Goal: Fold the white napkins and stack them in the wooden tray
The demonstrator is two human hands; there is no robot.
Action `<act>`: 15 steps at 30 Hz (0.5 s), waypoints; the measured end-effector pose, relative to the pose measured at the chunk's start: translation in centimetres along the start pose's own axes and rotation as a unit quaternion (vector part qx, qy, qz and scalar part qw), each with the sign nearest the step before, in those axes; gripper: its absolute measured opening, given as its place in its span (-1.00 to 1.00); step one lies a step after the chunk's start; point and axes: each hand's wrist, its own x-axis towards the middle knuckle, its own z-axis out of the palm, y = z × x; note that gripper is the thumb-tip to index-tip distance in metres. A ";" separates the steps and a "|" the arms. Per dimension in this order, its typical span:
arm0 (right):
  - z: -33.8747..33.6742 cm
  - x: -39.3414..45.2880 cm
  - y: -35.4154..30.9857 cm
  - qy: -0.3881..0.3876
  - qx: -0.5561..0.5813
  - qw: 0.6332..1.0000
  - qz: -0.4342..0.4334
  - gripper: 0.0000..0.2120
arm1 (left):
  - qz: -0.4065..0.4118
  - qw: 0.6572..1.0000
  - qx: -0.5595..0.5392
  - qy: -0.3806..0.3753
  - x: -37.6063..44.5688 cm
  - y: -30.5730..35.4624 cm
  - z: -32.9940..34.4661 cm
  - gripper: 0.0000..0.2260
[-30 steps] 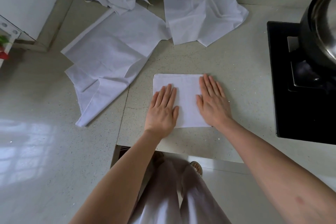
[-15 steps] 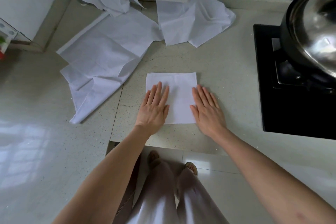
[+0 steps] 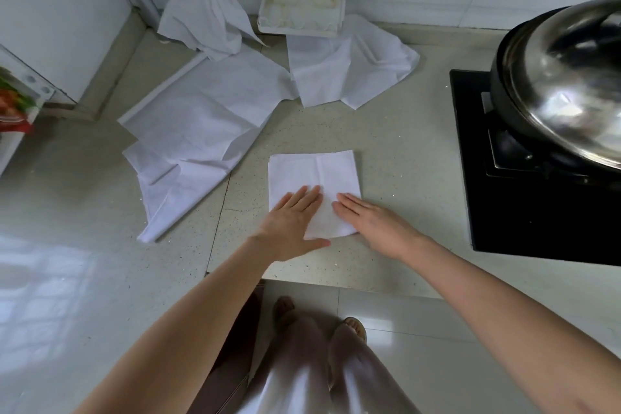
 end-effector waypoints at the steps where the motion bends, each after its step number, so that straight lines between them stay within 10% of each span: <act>1: -0.2 0.2 -0.1 0.018 0.015 1.000 0.007 -0.38 | -0.009 1.000 0.002 0.003 -0.2 0.3 0.0 -0.22; 11: -1.9 2.8 0.0 0.176 0.141 0.963 0.149 -0.83 | -0.125 0.940 -0.299 0.109 -0.8 -1.4 -3.5 -0.80; 15: -3.7 5.4 1.9 0.103 0.211 0.951 0.203 -0.81 | -0.229 0.889 -0.373 0.135 0.5 -3.1 -4.7 -0.74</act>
